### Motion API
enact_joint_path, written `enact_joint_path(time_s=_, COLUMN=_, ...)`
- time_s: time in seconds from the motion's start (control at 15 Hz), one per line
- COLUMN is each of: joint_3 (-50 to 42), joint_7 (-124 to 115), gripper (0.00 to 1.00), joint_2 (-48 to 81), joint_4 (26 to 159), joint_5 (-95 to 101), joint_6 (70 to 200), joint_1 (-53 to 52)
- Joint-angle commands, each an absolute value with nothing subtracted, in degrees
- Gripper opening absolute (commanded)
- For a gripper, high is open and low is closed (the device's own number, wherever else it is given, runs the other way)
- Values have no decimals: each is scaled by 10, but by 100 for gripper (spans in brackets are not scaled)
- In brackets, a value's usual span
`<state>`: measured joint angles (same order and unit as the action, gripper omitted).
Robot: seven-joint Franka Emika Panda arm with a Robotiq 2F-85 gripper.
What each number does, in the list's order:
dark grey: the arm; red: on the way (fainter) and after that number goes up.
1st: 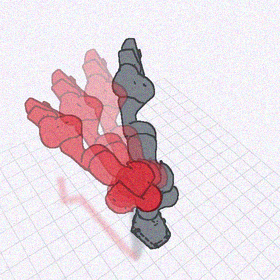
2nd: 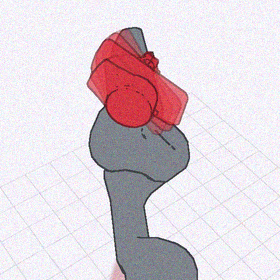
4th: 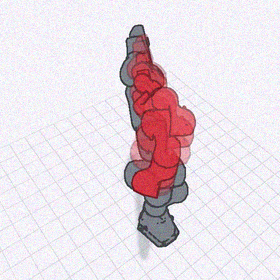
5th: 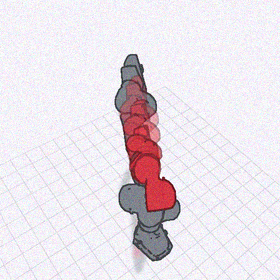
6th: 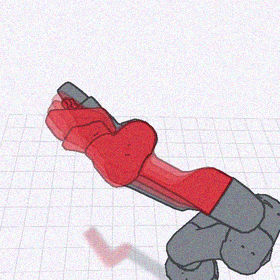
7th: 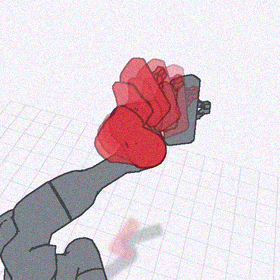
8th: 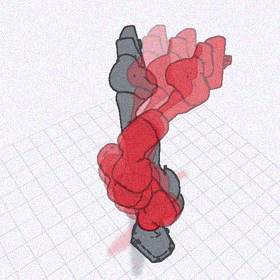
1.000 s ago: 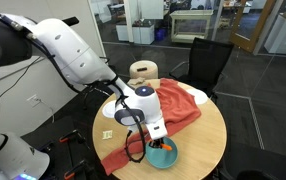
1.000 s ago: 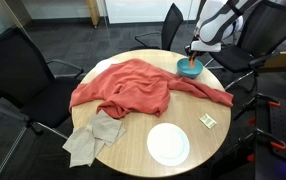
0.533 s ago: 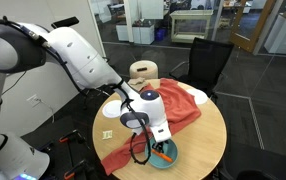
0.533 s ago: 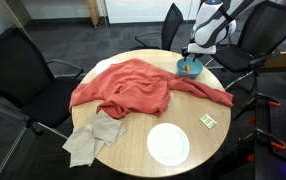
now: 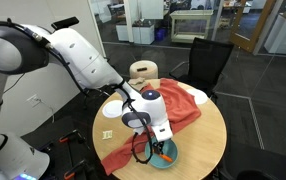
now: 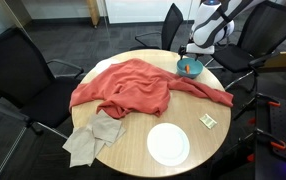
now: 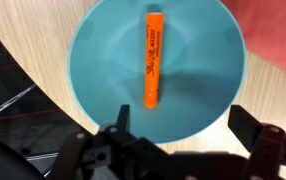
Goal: Put the marker in the bowl
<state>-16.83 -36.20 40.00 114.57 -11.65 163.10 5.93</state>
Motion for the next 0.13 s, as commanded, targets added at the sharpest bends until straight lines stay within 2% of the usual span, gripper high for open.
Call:
enact_joint_path(time_s=0.0, joint_3=-172, joint_7=-355, gripper=100, joint_2=403, joint_4=1144, joint_5=-125, joint_6=1629, joint_1=55)
enact_joint_path(time_s=0.07, joint_3=-172, joint_7=-355, gripper=100, joint_2=403, joint_4=1144, joint_5=-125, joint_6=1629, joint_1=55)
